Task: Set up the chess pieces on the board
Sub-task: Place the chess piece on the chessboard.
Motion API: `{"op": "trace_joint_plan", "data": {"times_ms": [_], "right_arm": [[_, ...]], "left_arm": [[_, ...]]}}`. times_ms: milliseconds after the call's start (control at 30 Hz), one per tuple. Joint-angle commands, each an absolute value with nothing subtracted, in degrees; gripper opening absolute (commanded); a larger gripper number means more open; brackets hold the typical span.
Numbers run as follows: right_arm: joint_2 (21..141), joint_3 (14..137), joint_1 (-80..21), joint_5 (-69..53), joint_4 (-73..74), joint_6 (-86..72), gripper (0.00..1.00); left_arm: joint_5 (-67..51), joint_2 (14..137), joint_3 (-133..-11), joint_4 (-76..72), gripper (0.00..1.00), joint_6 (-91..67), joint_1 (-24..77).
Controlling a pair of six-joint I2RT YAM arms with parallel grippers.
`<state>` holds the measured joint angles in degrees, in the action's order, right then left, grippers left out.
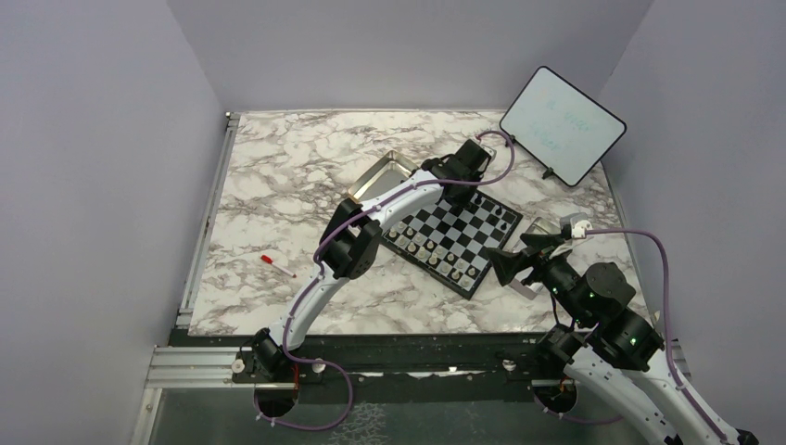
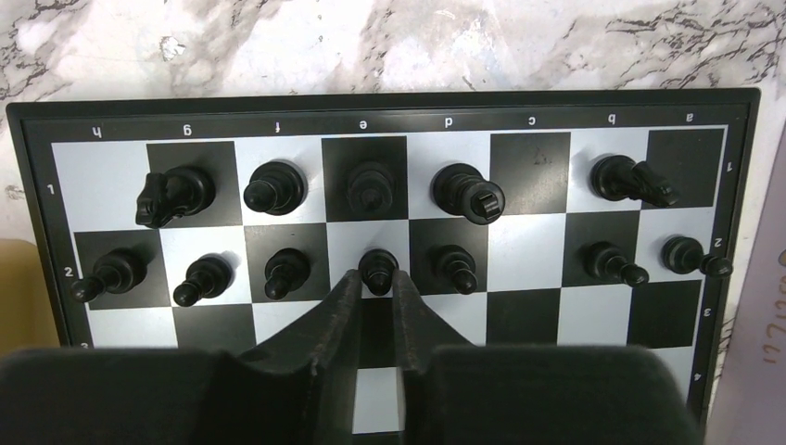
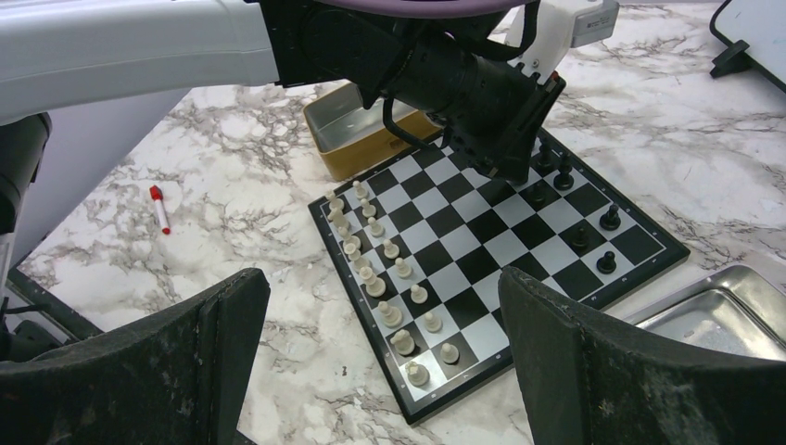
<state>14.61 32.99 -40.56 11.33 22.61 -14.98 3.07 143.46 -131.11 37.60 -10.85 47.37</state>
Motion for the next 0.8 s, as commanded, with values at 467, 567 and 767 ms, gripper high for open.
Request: {"op": "trace_joint_plan", "data": {"times_ms": [467, 567, 767], "right_arm": [[14.4, 31.9, -40.9, 12.9, 22.2, -14.9, 1.00], [14.7, 32.2, -40.9, 12.9, 22.2, -14.8, 1.00], [14.9, 32.2, -40.9, 13.0, 22.2, -15.0, 1.00]], "left_arm": [[0.1, 135.3, -128.9, 37.8, 0.38, -11.5, 47.7], [0.1, 133.4, -128.5, 37.7, 0.40, -11.7, 47.7], [-0.6, 128.6, -127.1, 37.8, 0.46, -10.7, 47.3]]}}
